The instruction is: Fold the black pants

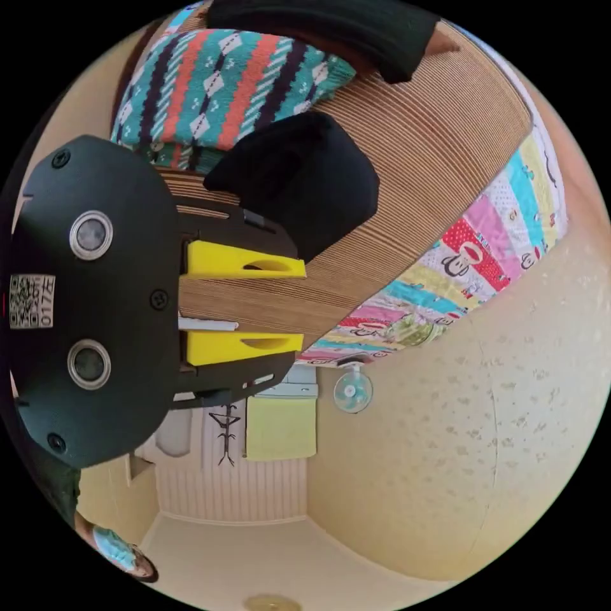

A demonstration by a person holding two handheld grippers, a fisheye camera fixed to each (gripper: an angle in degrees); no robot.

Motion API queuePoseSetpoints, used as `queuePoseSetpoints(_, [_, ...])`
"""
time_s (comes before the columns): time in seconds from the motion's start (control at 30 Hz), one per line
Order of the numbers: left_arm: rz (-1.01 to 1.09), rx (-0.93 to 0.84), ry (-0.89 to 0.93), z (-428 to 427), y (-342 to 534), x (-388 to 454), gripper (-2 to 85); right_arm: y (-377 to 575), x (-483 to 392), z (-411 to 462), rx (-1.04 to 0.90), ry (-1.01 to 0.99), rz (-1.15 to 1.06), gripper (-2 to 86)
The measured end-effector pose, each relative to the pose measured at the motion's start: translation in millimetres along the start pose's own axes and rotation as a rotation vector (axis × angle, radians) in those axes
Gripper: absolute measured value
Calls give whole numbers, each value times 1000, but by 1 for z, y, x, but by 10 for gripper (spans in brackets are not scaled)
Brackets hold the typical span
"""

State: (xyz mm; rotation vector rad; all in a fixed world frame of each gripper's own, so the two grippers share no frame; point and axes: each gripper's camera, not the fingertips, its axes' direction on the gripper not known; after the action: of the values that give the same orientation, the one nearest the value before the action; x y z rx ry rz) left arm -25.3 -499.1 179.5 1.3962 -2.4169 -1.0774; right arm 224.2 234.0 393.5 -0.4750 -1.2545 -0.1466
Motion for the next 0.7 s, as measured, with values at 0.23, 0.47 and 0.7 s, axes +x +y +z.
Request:
queuePoseSetpoints(0.23, [-213,21,-326,52,20,-89,136,-5,5,24,-88,37,77,5])
queuePoseSetpoints(0.47, [-111,-237,-492,158,11,-81,100,-27,-35,72,-217,84,14,4])
queuePoseSetpoints(0.7, [-129,-197,-292,202,66,-103,144,-55,-79,99,-244,81,-97,4])
